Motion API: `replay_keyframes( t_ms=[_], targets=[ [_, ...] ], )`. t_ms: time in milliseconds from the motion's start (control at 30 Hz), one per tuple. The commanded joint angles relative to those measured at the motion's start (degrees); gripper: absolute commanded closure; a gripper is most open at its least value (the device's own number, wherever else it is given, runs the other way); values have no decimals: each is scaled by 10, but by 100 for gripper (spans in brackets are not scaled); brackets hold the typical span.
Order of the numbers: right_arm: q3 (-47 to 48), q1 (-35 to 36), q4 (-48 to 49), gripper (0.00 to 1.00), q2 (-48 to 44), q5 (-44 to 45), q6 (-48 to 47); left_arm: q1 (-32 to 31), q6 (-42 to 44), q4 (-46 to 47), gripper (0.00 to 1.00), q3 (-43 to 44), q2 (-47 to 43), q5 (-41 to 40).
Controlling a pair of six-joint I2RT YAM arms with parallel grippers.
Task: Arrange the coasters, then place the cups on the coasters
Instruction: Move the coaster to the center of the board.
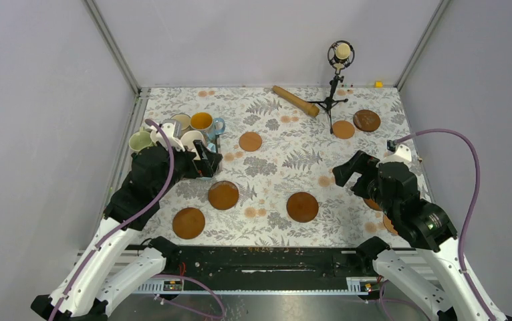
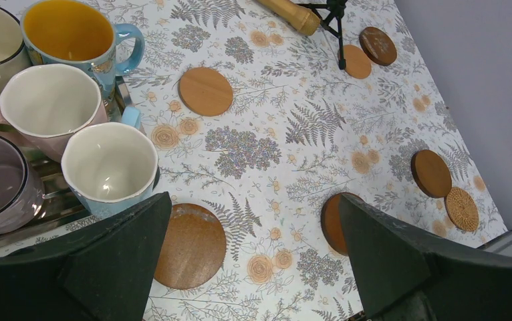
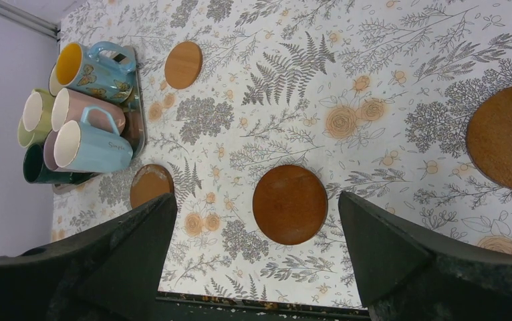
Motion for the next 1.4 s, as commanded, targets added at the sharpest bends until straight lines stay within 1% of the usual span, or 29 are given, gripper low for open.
replay_keyframes(
  t_ms=[0,200,300,367,433,533,633,733,800,833,900,967,1033,1233,1300,1367],
  targets=[
    [5,4,9,1,-3,21,15,2,-3,32,1,13,-10,11],
    [0,4,8,1,3,25,33,2,-4,32,1,13,-11,10],
    [4,4,-3,1,8,61,56,2,-4,32,1,13,-14,9],
    [12,4,-1,1,18,73,39,2,-4,32,1,11,-17,8],
    [15,4,-1,1,30,105,18,2,-4,32,1,11,-19,6],
    [17,4,8,1,55,185,-3,2,-6,32,1,12,-18,11],
    [3,4,81,1,72,206,-82,2,-7,32,1,12,-18,11],
    [-23,2,149,1,86,274,-129,1,-8,32,1,11,-20,11],
    [-36,-10,205,1,101,301,-168,1,-8,32,1,11,-22,11],
    [-39,-23,229,1,113,294,-183,1,-8,32,1,11,-23,11],
    [-38,-68,267,3,140,236,-198,0,-7,32,1,11,-25,11],
    [-19,-141,281,5,186,160,-184,-2,-9,32,1,10,-26,11],
    [3,-189,281,6,235,111,-172,-5,-9,32,1,11,-26,11],
    [91,-272,319,7,386,14,-173,-12,-8,27,1,13,-28,11],
    [132,-288,319,11,440,36,-173,-13,-8,27,1,13,-30,11],
    [170,-308,325,12,489,51,-169,-15,-7,26,1,12,-33,11]
  ],
)
